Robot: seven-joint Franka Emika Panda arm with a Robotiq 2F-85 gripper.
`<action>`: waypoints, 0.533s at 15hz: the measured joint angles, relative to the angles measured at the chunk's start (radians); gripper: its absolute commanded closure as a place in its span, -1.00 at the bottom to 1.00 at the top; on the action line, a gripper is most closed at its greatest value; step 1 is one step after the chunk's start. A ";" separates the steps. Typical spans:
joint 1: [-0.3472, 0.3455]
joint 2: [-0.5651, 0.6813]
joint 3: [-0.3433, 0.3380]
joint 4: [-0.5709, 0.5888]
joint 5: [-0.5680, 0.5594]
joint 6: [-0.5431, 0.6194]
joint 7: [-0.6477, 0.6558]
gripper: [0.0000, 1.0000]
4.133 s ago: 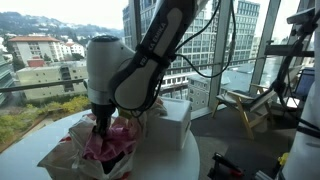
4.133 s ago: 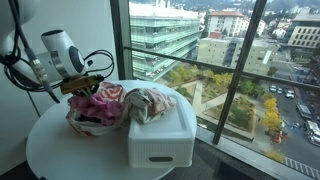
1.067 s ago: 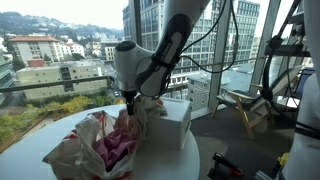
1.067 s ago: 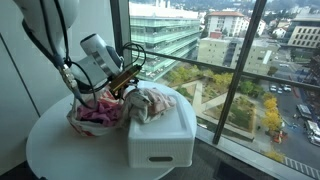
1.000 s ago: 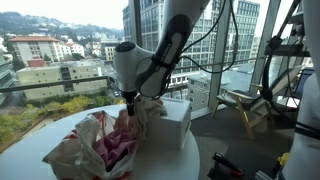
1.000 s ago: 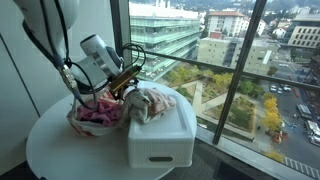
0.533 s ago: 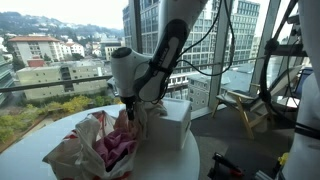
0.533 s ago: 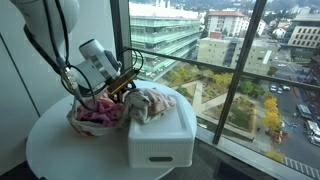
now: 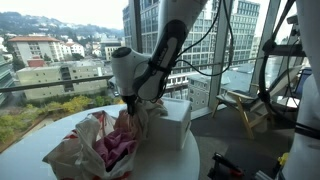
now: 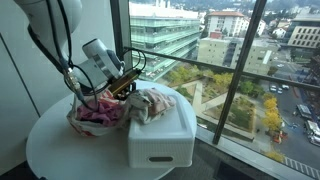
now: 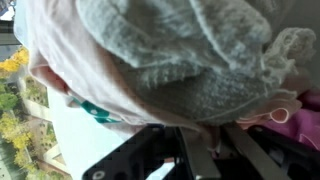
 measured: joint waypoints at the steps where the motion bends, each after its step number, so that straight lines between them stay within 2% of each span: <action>1: -0.007 -0.001 0.005 0.002 0.007 -0.002 0.009 1.00; 2: -0.013 -0.002 0.010 0.002 0.019 -0.002 0.016 0.94; 8: -0.047 -0.070 0.049 0.004 0.210 -0.039 0.024 0.95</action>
